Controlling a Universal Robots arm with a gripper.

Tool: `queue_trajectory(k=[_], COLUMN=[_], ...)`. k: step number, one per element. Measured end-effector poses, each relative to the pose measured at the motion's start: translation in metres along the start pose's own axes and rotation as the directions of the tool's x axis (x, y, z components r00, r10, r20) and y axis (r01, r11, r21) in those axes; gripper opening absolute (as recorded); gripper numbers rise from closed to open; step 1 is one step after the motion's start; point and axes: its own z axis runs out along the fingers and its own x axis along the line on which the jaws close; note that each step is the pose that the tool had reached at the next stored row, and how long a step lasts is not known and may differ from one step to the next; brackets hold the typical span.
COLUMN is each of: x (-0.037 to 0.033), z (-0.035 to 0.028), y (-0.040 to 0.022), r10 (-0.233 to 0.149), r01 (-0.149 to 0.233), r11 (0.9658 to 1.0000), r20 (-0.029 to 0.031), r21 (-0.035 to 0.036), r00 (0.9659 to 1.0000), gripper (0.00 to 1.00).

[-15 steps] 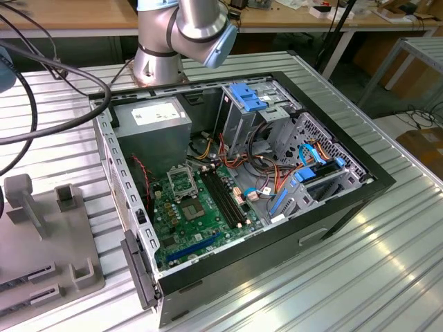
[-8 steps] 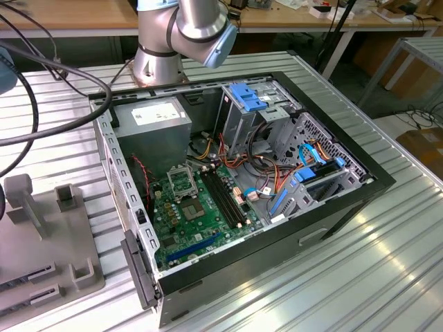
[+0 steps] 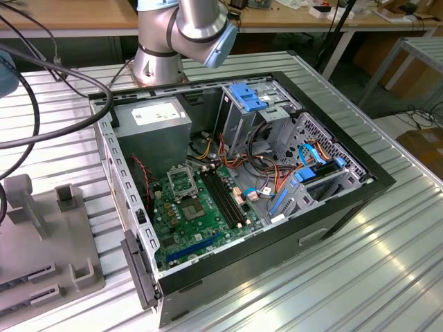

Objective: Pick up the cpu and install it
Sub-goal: 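Pick up the cpu and move it towards the insertion slot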

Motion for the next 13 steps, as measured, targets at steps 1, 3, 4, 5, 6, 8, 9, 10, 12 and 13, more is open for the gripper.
queue_trajectory(k=[1,3,4,5,6,8,9,10,12,13], x=[0.0000,-0.0002,-0.0002,-0.0002,-0.0001,-0.0002,-0.0003,-0.0003,-0.0004,-0.0004], z=[0.0002,0.0006,0.0006,0.0006,0.0007,0.0008,0.0008,0.0008,0.0008,0.0007], y=[0.0000,0.0000,0.0000,0.0000,0.0000,0.0000,0.0000,0.0001,0.0000,0.0000], r10=[0.000,0.000,0.000,0.000,0.000,0.000,0.000,0.000,0.000,0.000], r01=[0.000,0.000,0.000,0.000,0.000,0.000,0.000,0.000,0.000,0.000], r11=[1.0000,1.0000,1.0000,1.0000,1.0000,1.0000,1.0000,1.0000,1.0000,1.0000], r20=[0.0001,0.0002,0.0001,0.0001,0.0001,0.0003,0.0003,0.0004,0.0003,0.0003], r21=[0.0000,0.0008,0.0012,0.0013,0.0013,0.0013,0.0013,0.0012,0.0013,0.0012], r00=[1.0000,1.0000,1.0000,1.0000,1.0000,1.0000,1.0000,1.0000,1.0000,1.0000], gripper=[0.45,0.45,0.45,0.45,0.45,0.45,0.45,0.45,0.45,0.45])
